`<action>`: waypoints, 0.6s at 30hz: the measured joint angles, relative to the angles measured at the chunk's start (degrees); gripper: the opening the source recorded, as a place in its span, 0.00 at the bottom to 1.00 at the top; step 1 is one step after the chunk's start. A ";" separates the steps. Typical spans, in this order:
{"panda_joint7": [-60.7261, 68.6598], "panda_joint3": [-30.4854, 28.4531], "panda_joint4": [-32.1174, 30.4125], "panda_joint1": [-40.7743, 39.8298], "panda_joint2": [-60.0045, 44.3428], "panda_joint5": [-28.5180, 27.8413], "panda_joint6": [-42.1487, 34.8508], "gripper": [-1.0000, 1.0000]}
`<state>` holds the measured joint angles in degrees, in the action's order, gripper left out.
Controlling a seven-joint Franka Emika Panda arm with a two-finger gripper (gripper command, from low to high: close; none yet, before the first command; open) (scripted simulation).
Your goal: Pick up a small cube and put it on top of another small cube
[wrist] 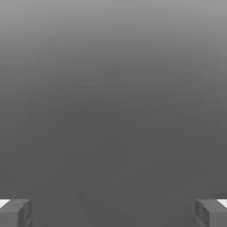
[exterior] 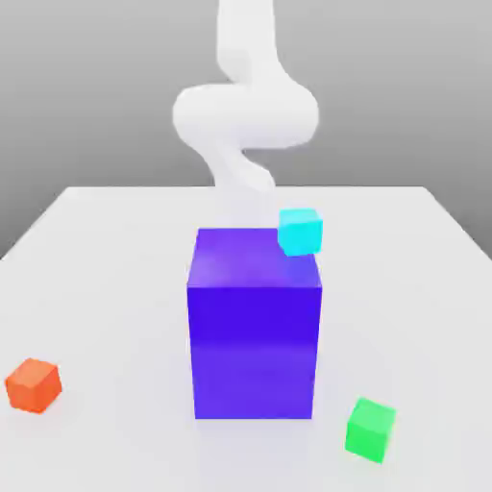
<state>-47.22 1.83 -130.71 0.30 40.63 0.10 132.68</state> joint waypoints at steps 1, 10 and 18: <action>-0.63 0.82 0.46 0.13 -2.24 0.00 0.39 0.50; -7.25 8.23 4.30 1.43 -20.91 -1.85 3.71 0.50; -15.37 13.86 7.71 4.53 -37.70 -6.75 6.51 0.50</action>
<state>-62.59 15.69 -123.00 4.83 2.93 -6.66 139.19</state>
